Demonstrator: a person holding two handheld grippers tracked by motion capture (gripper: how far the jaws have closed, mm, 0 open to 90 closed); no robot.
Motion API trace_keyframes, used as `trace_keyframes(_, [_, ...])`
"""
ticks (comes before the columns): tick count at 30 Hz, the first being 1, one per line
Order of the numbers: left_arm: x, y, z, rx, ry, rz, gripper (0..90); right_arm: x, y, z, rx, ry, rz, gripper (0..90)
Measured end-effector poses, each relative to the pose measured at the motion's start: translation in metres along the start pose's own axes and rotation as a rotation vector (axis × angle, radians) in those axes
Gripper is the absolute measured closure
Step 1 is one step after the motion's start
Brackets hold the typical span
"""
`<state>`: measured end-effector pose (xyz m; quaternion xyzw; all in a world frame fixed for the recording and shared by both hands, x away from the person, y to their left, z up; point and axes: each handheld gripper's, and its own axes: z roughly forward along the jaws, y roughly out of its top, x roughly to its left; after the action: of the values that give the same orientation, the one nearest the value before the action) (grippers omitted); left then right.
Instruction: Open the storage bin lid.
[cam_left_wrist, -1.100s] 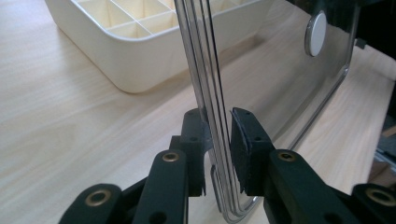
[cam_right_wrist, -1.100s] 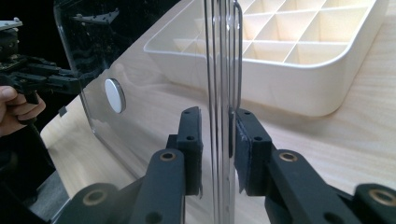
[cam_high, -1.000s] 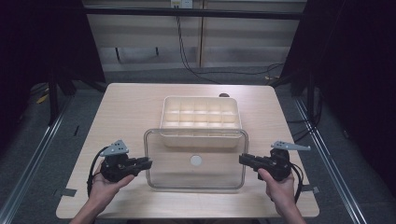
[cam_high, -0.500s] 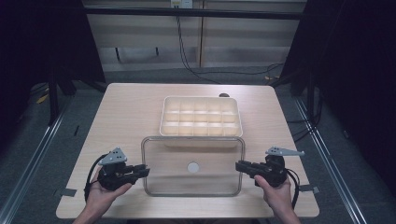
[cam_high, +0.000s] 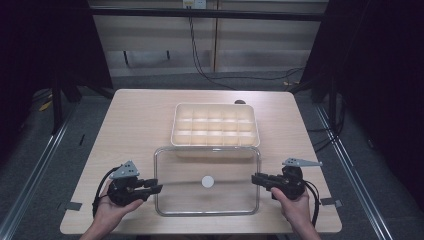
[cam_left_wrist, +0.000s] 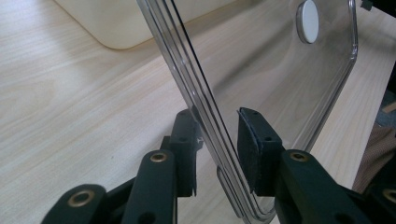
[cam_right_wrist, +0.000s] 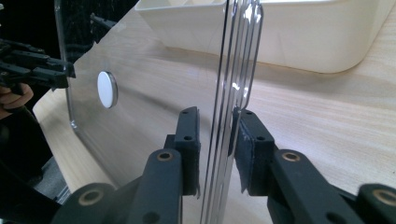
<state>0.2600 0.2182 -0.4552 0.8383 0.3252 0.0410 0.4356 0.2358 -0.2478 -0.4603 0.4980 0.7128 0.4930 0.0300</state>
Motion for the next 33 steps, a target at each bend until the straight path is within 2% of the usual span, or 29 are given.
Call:
trace_keyframes(7, [0.002,-0.004,0.005,0.005,-0.007,-0.024,65.4,0.004,-0.003,0.005,0.030,-0.038,-0.027,68.1])
trace_keyframes(15, [0.006,-0.006,0.008,0.028,-0.021,-0.039,63.2,0.002,-0.004,0.011,0.051,-0.044,-0.021,65.5])
trace_keyframes(23, [0.009,-0.006,0.016,0.048,-0.021,-0.065,59.9,-0.001,-0.007,0.017,0.090,-0.060,-0.012,61.4])
trace_keyframes(33, [0.014,-0.005,0.022,0.060,-0.012,-0.069,58.2,-0.003,-0.009,0.022,0.114,-0.075,-0.017,58.2])
